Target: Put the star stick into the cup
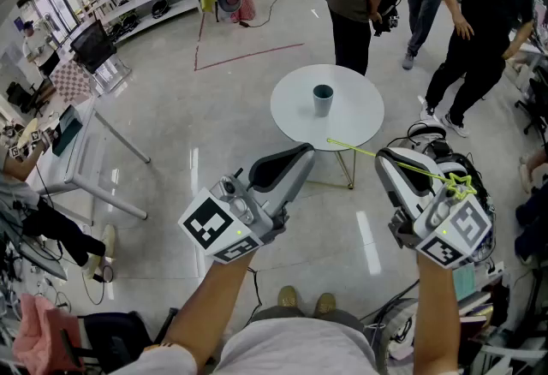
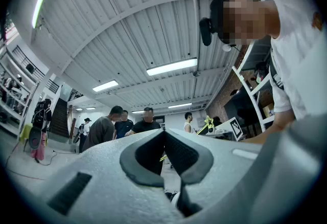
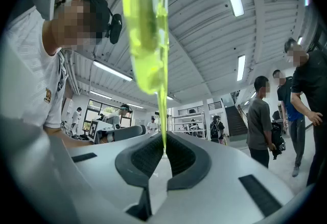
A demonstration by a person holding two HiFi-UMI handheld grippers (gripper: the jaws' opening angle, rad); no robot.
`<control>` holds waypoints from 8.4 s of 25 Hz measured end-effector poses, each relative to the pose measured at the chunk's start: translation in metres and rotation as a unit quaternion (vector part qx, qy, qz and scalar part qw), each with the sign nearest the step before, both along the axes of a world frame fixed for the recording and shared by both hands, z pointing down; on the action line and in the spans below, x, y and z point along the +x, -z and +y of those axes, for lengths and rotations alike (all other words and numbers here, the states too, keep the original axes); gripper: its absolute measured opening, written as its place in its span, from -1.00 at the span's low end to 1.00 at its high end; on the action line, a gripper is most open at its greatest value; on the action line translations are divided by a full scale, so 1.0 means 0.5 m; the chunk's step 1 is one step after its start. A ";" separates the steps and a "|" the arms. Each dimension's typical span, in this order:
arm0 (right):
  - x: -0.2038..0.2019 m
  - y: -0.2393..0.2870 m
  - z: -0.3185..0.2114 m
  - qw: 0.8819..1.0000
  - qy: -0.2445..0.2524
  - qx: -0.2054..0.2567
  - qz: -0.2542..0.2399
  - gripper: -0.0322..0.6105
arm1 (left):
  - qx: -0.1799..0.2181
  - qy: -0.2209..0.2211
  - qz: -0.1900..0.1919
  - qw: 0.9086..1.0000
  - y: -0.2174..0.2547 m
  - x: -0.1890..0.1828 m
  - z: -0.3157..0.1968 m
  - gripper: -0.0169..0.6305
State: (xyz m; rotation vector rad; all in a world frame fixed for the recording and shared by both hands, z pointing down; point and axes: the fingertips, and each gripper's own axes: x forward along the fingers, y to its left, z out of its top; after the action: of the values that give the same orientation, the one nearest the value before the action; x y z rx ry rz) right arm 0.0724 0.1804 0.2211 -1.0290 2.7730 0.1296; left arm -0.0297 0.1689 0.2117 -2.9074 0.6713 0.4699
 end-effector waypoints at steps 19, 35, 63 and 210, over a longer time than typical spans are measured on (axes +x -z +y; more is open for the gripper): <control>-0.064 0.014 -0.055 1.000 -0.016 0.006 0.002 -0.83 | 0.000 -0.003 0.005 1.000 -0.006 -0.088 -0.072 -0.90; -0.128 -0.001 -0.132 0.999 -0.035 -0.001 0.012 -0.83 | -0.003 -0.006 0.007 1.000 -0.028 -0.164 -0.155 -0.90; 0.069 -0.017 -0.472 0.999 0.012 0.012 0.048 -0.83 | 0.003 0.045 -0.026 0.999 -0.030 0.032 -0.477 -0.90; 0.001 -0.083 -0.810 0.992 0.042 0.010 0.116 -0.86 | 0.003 -0.007 -0.040 0.999 -0.081 0.133 -0.795 -0.90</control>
State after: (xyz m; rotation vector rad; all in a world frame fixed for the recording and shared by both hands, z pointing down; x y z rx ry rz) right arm 0.0730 -0.2245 0.2628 -0.9466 3.0113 0.2813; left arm 0.0370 -0.2288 0.2523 -2.9084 0.6386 0.3557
